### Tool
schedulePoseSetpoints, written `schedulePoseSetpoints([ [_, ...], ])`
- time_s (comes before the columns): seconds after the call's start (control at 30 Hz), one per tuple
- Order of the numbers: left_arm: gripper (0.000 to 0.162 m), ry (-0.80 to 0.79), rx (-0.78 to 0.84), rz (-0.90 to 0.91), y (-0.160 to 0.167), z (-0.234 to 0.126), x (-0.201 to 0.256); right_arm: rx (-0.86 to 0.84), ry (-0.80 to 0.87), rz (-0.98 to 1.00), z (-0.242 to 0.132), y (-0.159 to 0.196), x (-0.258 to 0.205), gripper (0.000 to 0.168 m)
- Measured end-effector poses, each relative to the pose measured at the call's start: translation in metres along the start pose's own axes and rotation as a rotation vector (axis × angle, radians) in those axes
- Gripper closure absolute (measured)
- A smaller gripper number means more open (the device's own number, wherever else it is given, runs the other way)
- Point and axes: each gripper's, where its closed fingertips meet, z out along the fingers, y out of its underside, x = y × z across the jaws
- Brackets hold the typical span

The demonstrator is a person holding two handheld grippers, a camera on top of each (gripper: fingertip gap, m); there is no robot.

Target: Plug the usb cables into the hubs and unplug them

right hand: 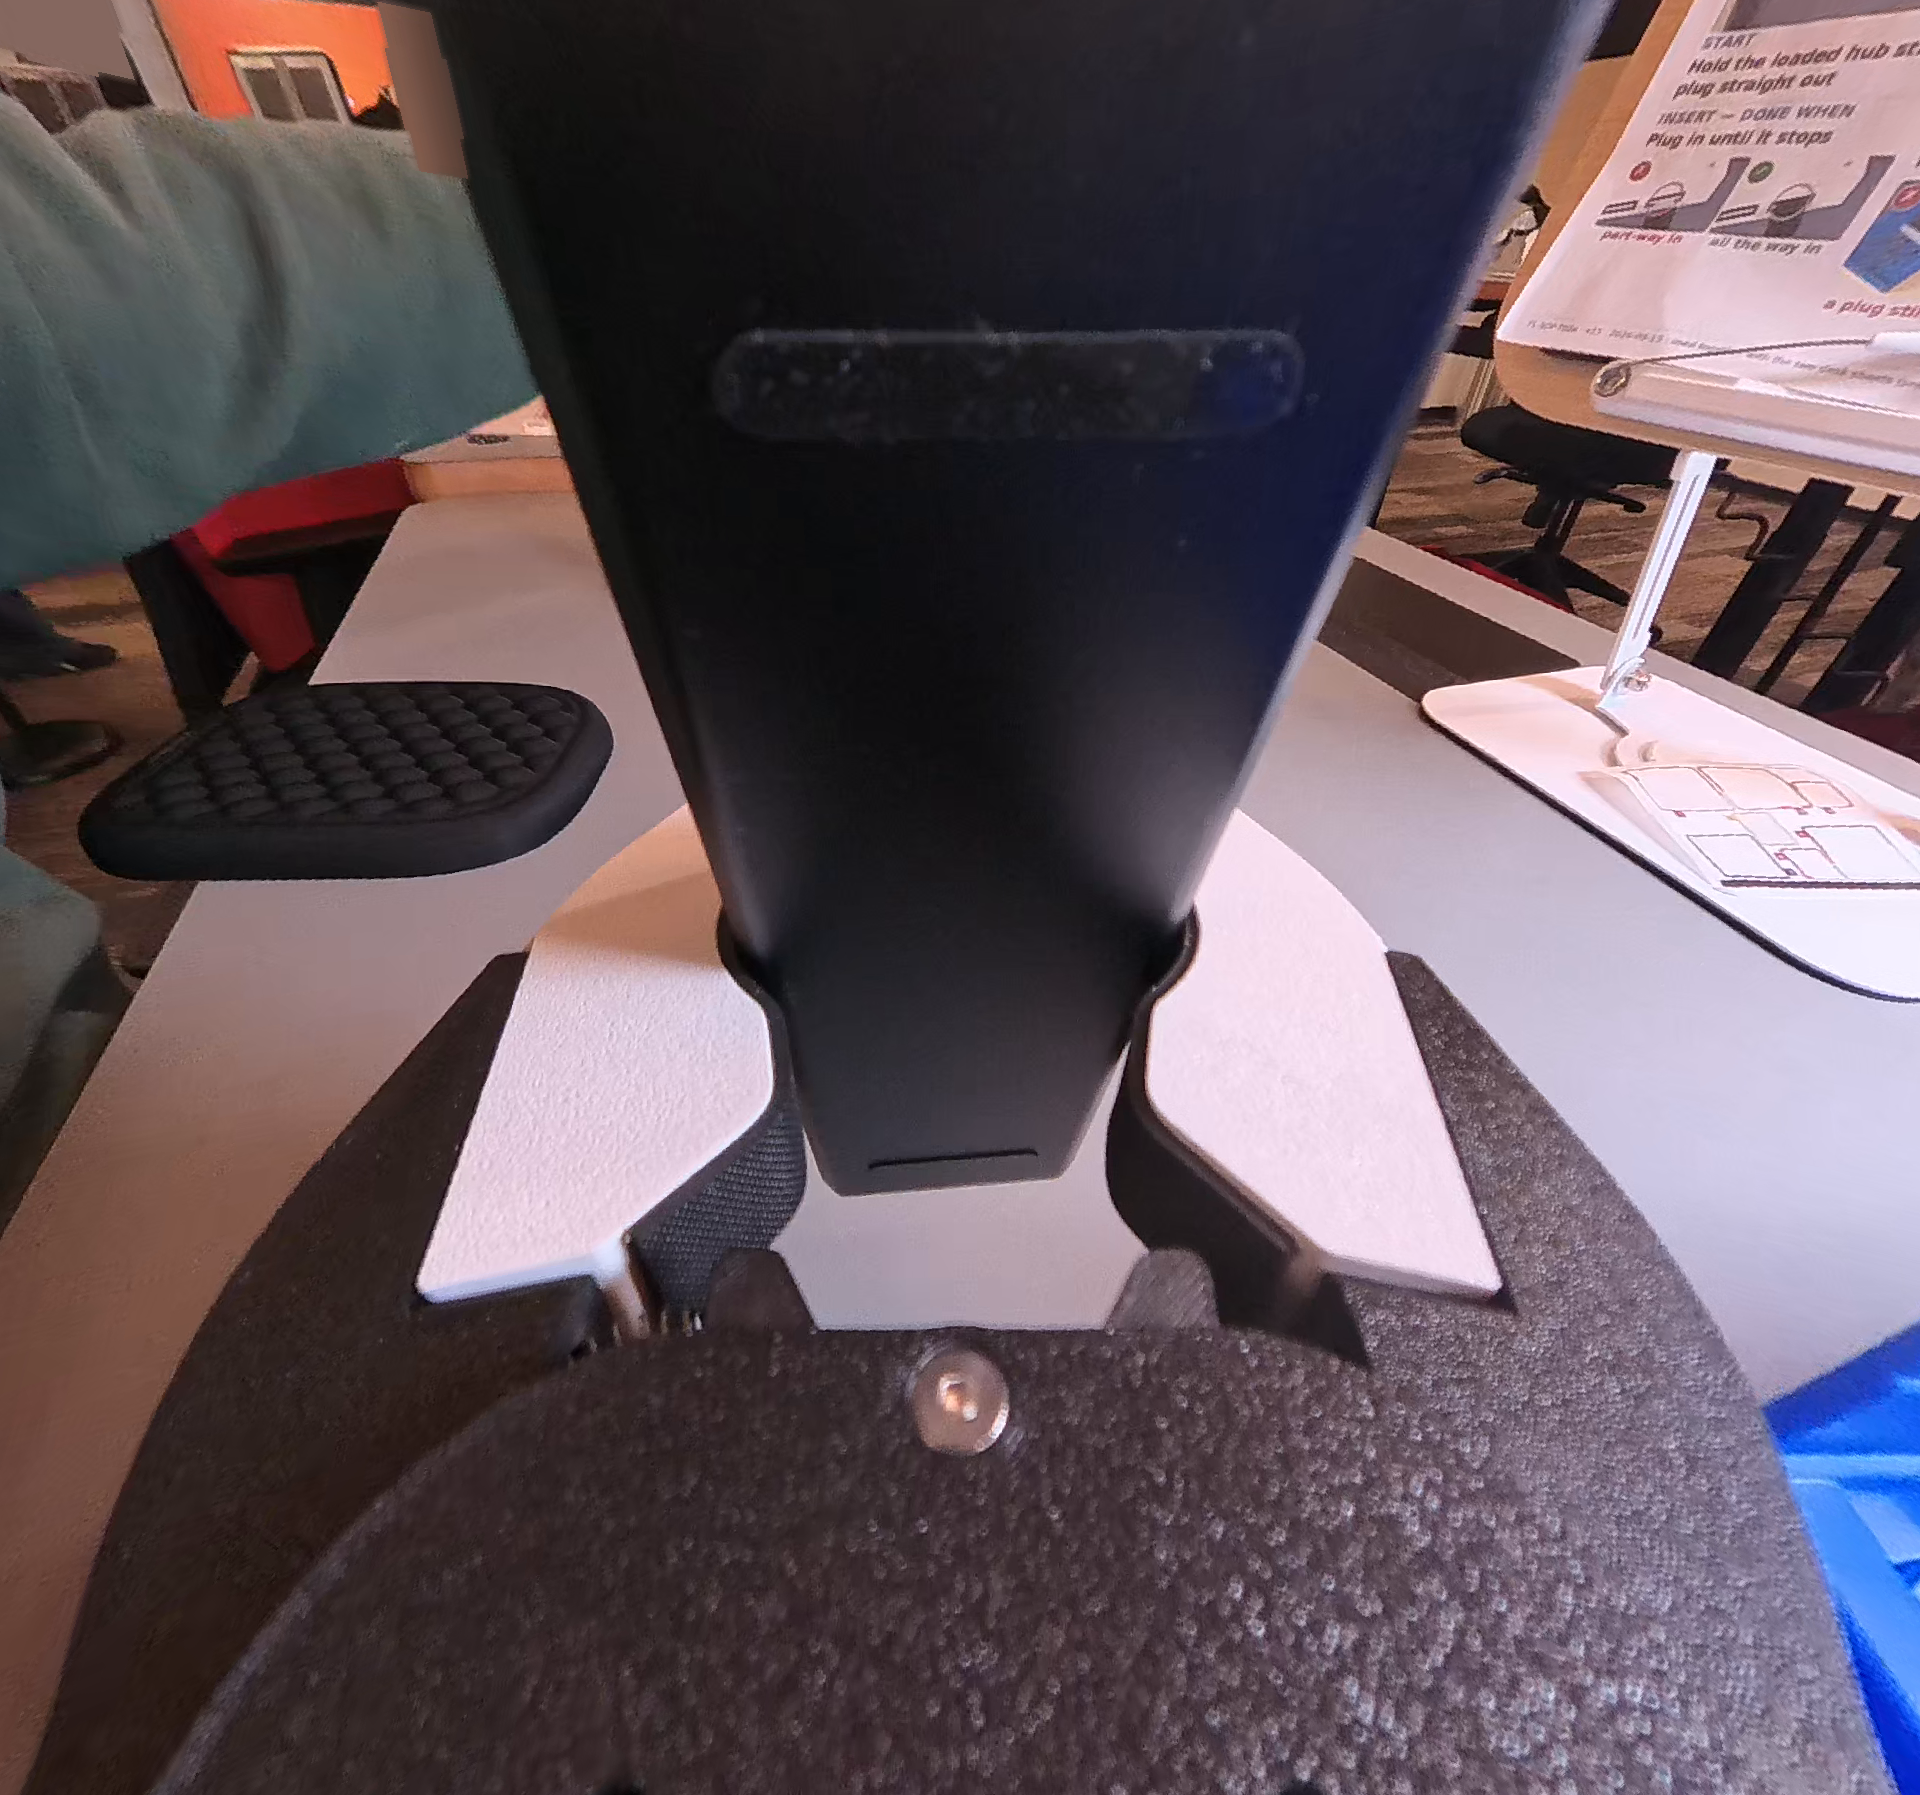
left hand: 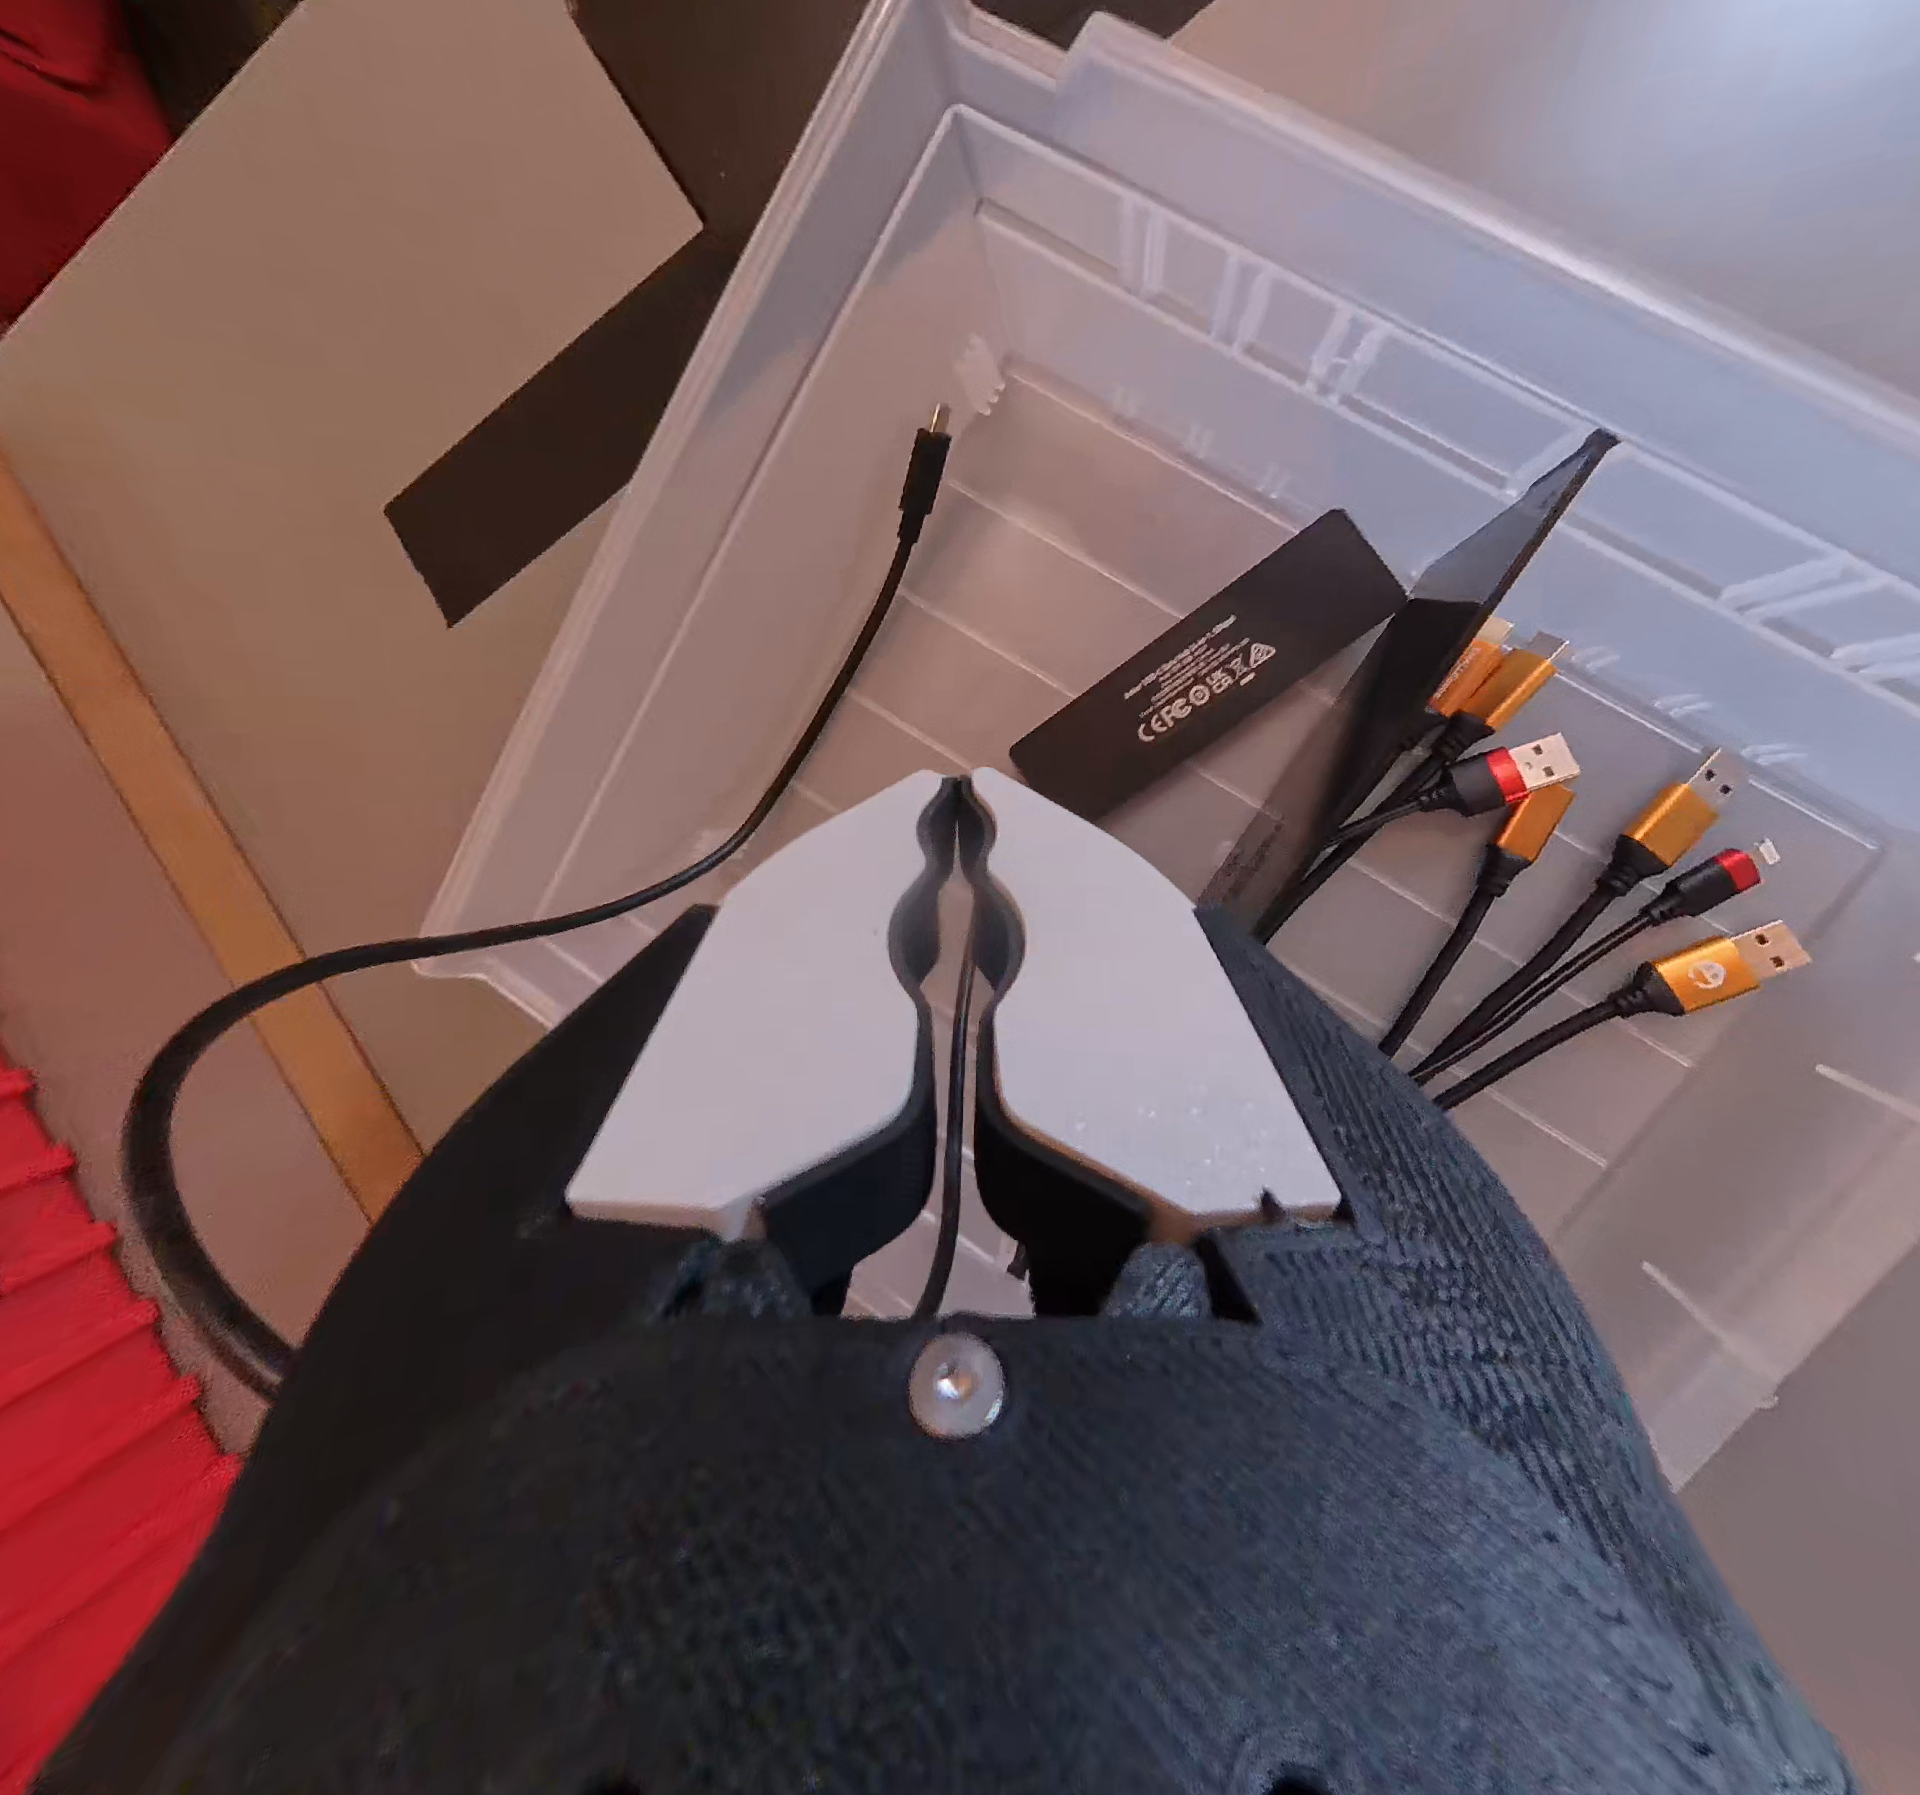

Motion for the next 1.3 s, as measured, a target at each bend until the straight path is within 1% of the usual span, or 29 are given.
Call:
schedulePoseSetpoints([
  [0.03,0.161,-0.003,-0.014,0.003,0.003,0.001,-0.001,-0.004,-0.001,0.0,0.001,0.001,0.0,0.096],
  [0.07,0.156,-0.003,-0.029,0.006,0.006,0.002,-0.002,-0.009,-0.001,-0.001,0.001,0.002,-0.001,0.096],
  [0.2,0.145,-0.023,-0.094,0.031,0.012,0.017,-0.004,-0.021,-0.003,0.001,0.004,0.006,-0.001,0.096],
  [0.33,0.134,-0.029,-0.23,0.109,0.018,0.03,0.001,-0.035,-0.002,0.009,0.005,0.011,0.0,0.096],
  [0.5,0.132,0.039,-0.273,0.165,0.006,0.032,0.017,-0.035,-0.001,0.029,0.005,0.013,0.004,0.096],
  [0.6,0.131,0.044,-0.284,0.208,0.0,0.033,0.019,-0.02,-0.002,0.024,0.004,0.011,0.003,0.096],
  [0.7,0.131,0.016,-0.237,0.242,-0.011,0.03,0.016,-0.022,-0.003,0.003,0.003,0.01,0.002,0.097],
  [0.8,0.13,0.029,-0.076,0.277,-0.034,0.011,0.027,-0.03,-0.006,-0.009,0.002,0.012,0.001,0.097],
  [0.87,0.129,0.118,0.068,0.359,-0.05,-0.013,0.055,-0.031,-0.006,-0.01,0.003,0.012,0.002,0.097],
  [0.9,0.129,0.181,0.114,0.411,-0.051,-0.025,0.073,-0.03,-0.007,-0.008,0.003,0.012,0.003,0.097],
  [0.93,0.132,0.252,0.126,0.465,-0.047,-0.036,0.093,-0.029,-0.008,-0.004,0.003,0.012,0.003,0.097],
  [0.97,0.135,0.333,0.104,0.516,-0.035,-0.044,0.112,-0.028,-0.008,0.0,0.004,0.012,0.004,0.097],
  [1.0,0.136,0.405,0.061,0.546,-0.021,-0.045,0.128,-0.029,-0.009,0.003,0.004,0.012,0.004,0.097],
  [1.03,0.136,0.437,-0.01,0.565,-0.005,-0.04,0.137,-0.03,-0.01,0.006,0.004,0.013,0.004,0.097],
  [1.1,0.132,0.367,-0.141,0.625,0.021,-0.014,0.134,-0.034,-0.013,0.004,0.005,0.014,0.002,0.097],
  [1.13,0.131,0.349,-0.178,0.64,0.03,-0.001,0.134,-0.036,-0.013,-0.001,0.005,0.014,0.001,0.097],
  [1.2,0.132,0.335,-0.188,0.658,0.037,0.02,0.138,-0.039,-0.013,-0.011,0.005,0.013,0.0,0.097],
  [1.3,0.132,0.244,-0.222,0.737,0.036,0.042,0.131,-0.04,-0.009,-0.014,0.004,0.013,0.0,0.097],
])
